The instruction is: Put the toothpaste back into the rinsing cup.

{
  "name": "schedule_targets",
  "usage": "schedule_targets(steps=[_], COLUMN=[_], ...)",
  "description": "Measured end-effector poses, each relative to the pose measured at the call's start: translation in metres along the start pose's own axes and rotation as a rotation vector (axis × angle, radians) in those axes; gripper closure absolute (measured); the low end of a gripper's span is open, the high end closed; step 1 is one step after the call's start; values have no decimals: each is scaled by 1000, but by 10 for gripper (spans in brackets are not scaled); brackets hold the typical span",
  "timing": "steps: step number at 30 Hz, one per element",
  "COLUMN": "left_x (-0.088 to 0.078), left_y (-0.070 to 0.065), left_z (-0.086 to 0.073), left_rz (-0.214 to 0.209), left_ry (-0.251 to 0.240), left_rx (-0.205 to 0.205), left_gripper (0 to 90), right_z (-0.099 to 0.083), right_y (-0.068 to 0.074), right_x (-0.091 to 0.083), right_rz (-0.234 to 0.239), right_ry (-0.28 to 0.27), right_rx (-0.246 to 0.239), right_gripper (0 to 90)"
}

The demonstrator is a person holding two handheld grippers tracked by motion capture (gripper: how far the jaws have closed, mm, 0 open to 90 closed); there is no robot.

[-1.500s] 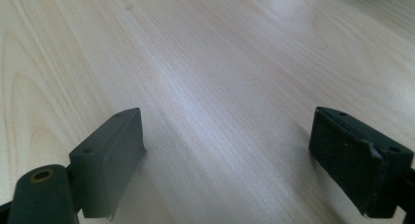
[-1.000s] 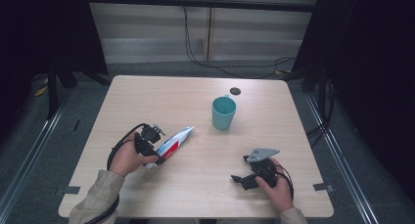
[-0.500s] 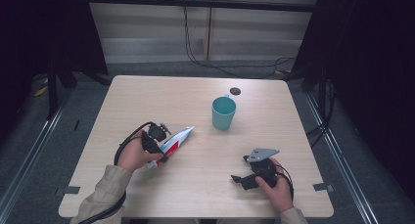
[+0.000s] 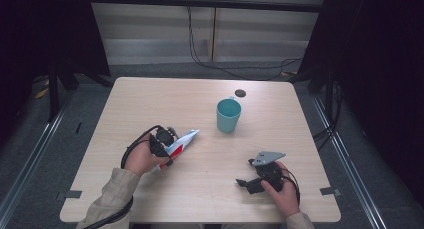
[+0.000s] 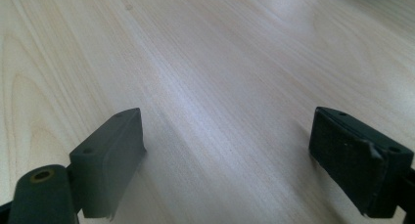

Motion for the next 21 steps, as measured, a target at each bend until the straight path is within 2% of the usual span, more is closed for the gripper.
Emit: schedule_targets(steps=[2, 4, 6, 13, 17, 21], left_x=[0, -1, -1, -2, -3, -3], left_y=[-1, -1, -1, -2, -2, -2], left_z=[2, 3, 3, 1, 0, -4], left_rz=[-7, -12, -13, -13, 2, 8], left_ry=[10, 23, 29, 8, -2, -29], left_rx=[9, -1, 13, 30, 45, 27], left_gripper=[598, 640, 659, 678, 689, 695], right_z=[0, 0, 0, 0, 0, 0], right_y=[0, 0, 0, 0, 0, 0], right_x=[0, 0, 0, 0, 0, 0], right_rz=[0, 0, 0, 0, 0, 1], right_ry=[0, 0, 0, 1, 1, 1], right_rx=[0, 1, 1, 1, 1, 2], right_gripper=[126, 125, 125, 126, 125, 126])
Point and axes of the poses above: each handheld gripper's, and its own axes: x roughly forward along the jaws, z roughly out of its top, y roughly to its left, the point moved 1 cm from there along x, roughly forward along the jaws, and after that the axes turned 11 degrees about x, right-handed, at the moved point
